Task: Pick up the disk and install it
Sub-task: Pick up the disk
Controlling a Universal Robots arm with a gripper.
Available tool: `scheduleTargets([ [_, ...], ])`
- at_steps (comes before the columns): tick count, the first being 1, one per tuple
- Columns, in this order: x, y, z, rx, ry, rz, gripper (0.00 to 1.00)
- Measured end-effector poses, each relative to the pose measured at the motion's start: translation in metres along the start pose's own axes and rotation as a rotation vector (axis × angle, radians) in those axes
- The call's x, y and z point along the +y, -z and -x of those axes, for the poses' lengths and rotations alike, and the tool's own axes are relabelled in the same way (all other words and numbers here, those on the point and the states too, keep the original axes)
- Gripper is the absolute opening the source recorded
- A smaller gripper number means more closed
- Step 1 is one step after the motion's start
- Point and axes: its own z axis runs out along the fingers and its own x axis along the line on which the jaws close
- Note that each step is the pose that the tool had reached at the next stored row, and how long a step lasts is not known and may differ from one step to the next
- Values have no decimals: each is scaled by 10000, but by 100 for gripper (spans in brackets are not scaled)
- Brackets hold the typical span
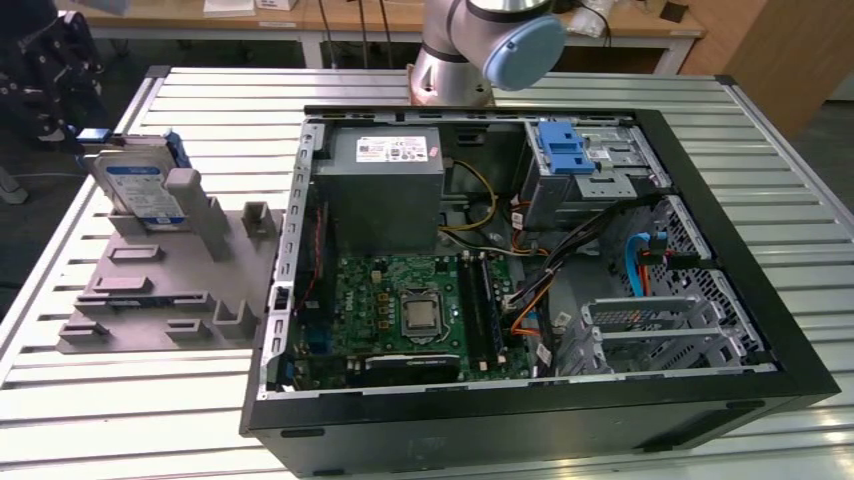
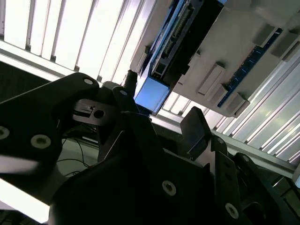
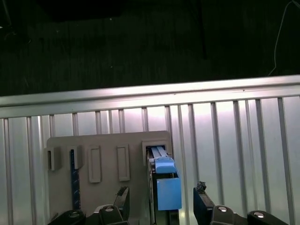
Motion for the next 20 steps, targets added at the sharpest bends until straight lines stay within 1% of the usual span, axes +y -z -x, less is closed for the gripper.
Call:
scheduleTargets([
  [4,35,-69,5,0,0,1,64],
  [9,39,-155,10,0,-1,0,64],
  [16,38,-163,12,6,1,-2,63],
  [17,39,-167,19,9,-2,-2,56],
  [20,40,-183,38,12,-1,-2,56],
])
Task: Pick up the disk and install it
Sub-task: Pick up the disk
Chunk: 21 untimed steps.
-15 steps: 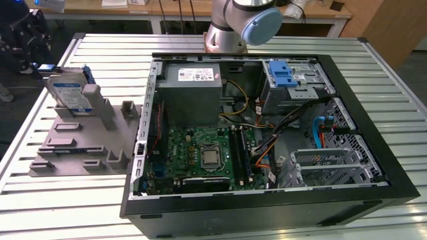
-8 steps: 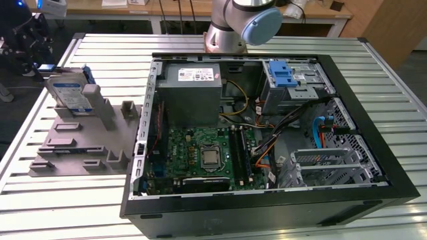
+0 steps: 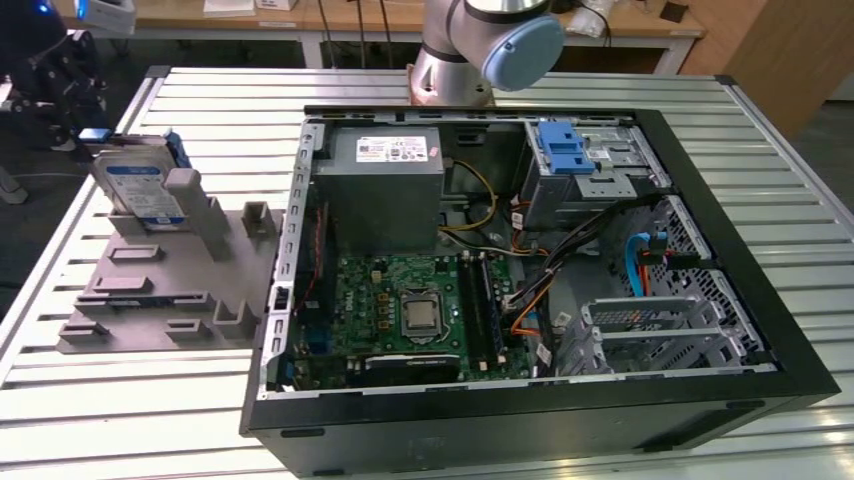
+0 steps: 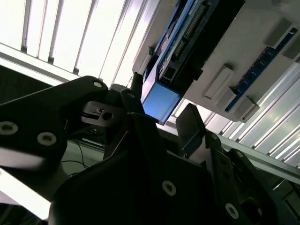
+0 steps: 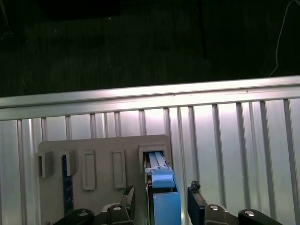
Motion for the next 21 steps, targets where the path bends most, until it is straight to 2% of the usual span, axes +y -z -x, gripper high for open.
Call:
scheduleTargets([
  [3,1,-26,20,3,0,0,56],
  [10,-2,-138,19,65,0,-6,56],
  [16,-2,-144,19,73,-1,-7,56],
  [21,-3,-180,18,75,0,-7,56],
])
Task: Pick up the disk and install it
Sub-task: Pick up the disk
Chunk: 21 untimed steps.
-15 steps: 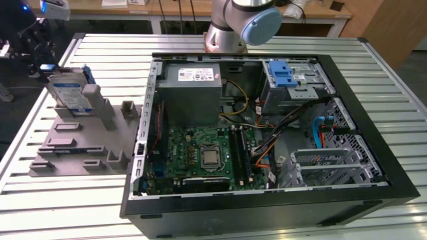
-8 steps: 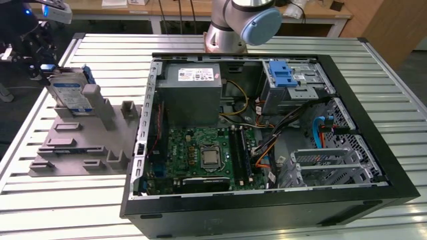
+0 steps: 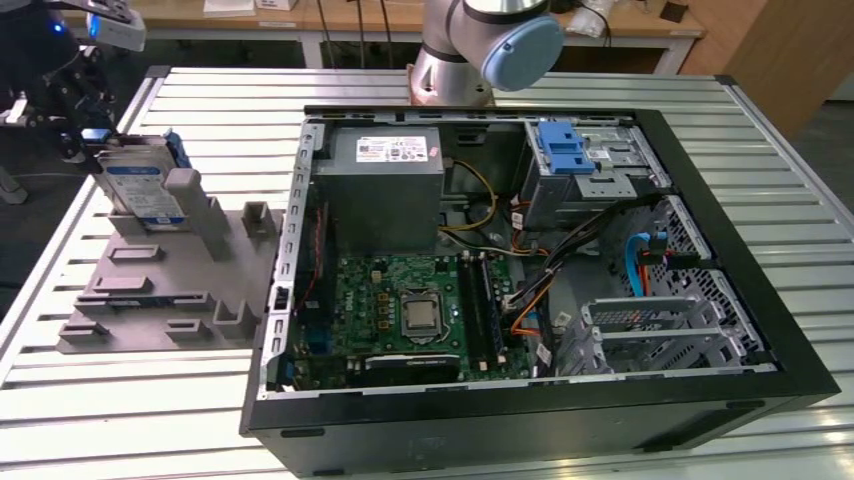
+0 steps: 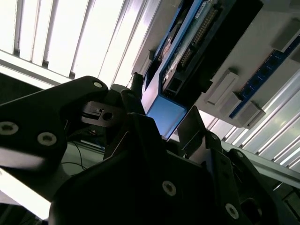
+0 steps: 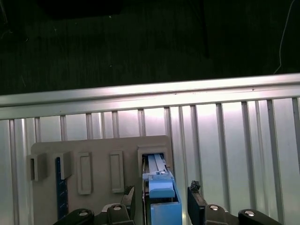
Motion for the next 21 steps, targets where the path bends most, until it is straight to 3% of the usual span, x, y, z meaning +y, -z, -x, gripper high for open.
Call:
scheduleTargets([
  [9,-1,-40,-1,44,-1,-1,56],
  [11,-1,-42,0,42,-1,-4,55],
  [12,-1,-41,0,43,-1,-4,48],
  [19,-1,-42,0,44,-1,-4,48],
  [21,-1,-42,0,46,-1,-2,40],
])
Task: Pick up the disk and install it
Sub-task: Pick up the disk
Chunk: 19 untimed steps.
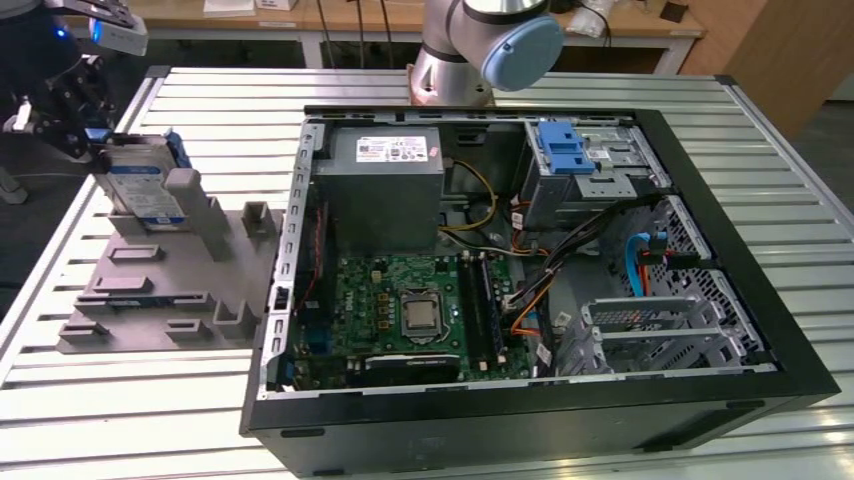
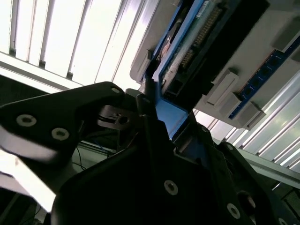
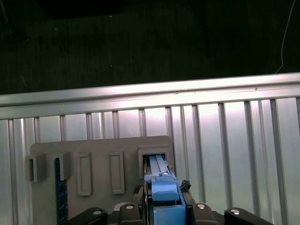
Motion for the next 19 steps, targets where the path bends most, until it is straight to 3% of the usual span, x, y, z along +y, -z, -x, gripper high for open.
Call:
scheduleTargets([
  [8,0,-2,-2,-2,2,-2,37],
  [19,1,19,-37,14,510,0,37],
])
